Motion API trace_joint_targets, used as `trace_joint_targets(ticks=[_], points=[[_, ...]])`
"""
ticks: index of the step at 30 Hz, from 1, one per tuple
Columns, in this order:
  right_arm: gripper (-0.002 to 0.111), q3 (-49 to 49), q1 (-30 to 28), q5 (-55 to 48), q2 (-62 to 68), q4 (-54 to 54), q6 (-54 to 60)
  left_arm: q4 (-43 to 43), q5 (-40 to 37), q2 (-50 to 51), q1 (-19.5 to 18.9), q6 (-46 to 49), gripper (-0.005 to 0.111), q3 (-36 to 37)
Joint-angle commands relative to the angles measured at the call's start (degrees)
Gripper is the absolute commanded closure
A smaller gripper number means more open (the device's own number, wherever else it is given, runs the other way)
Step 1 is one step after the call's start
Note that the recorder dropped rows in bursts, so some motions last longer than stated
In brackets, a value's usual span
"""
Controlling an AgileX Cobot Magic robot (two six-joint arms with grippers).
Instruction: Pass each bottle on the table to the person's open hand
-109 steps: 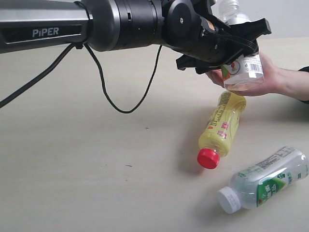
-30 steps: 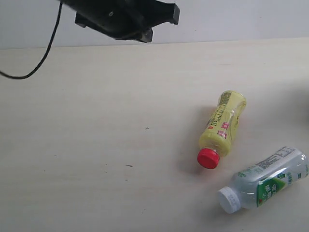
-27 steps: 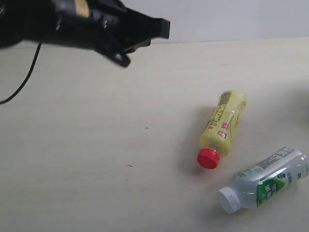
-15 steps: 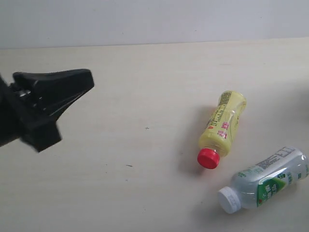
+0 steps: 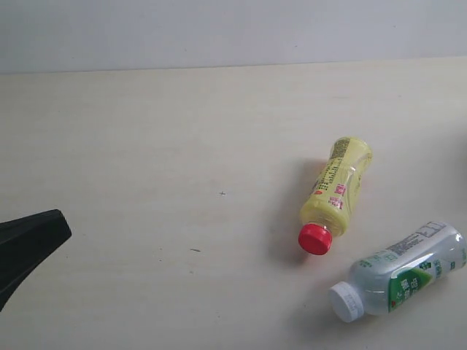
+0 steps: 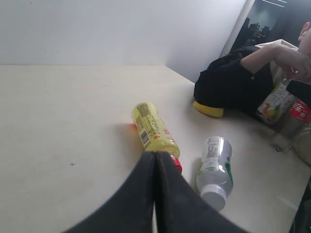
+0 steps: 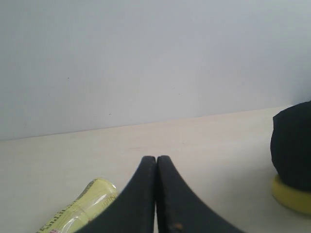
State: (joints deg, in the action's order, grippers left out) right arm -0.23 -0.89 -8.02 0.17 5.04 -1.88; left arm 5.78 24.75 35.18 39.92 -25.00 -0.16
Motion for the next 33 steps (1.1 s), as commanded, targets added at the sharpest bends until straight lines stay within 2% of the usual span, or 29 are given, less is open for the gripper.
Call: trace_joint_targets(ticks=[1, 5, 10, 12, 23, 28, 31, 33], points=[[0.108, 0.2, 0.2, 0.4, -0.2, -0.3, 0.0, 0.7, -0.9, -0.4, 0.3, 4.2, 0.107, 0.2], [0.108, 0.2, 0.2, 0.4, -0.2, -0.3, 0.1, 0.4, -0.7, -0.4, 0.3, 2.0, 0.107, 0.2], [0.108, 0.2, 0.2, 0.4, -0.2, -0.3, 0.1, 0.4, 1.4, -1.3, -0.7, 8.2, 0.107, 0.2], [0.108, 0.2, 0.2, 0.4, -0.2, -0.3, 0.1, 0.0, -1.0, -2.7, -3.2, 6.6, 0.107, 0.2], [0.108, 0.2, 0.2, 0.4, -0.2, -0.3, 0.1, -0.2, -18.1, -17.8, -23.1, 5.2, 0.107, 0.2], [0.108, 0.2, 0.2, 0.4, -0.2, -0.3, 0.1, -0.2, -22.5, -28.8, -28.4, 5.2, 0.107, 0.2], [0.108, 0.2, 0.2, 0.4, -0.2, -0.3, 0.1, -0.2, -27.6, -34.9, -29.7, 5.2, 0.107, 0.2], [0.108, 0.2, 0.2, 0.4, -0.2, -0.3, 0.1, 0.2, -31.7, -35.2, -29.7, 5.4, 0.107, 0.2]])
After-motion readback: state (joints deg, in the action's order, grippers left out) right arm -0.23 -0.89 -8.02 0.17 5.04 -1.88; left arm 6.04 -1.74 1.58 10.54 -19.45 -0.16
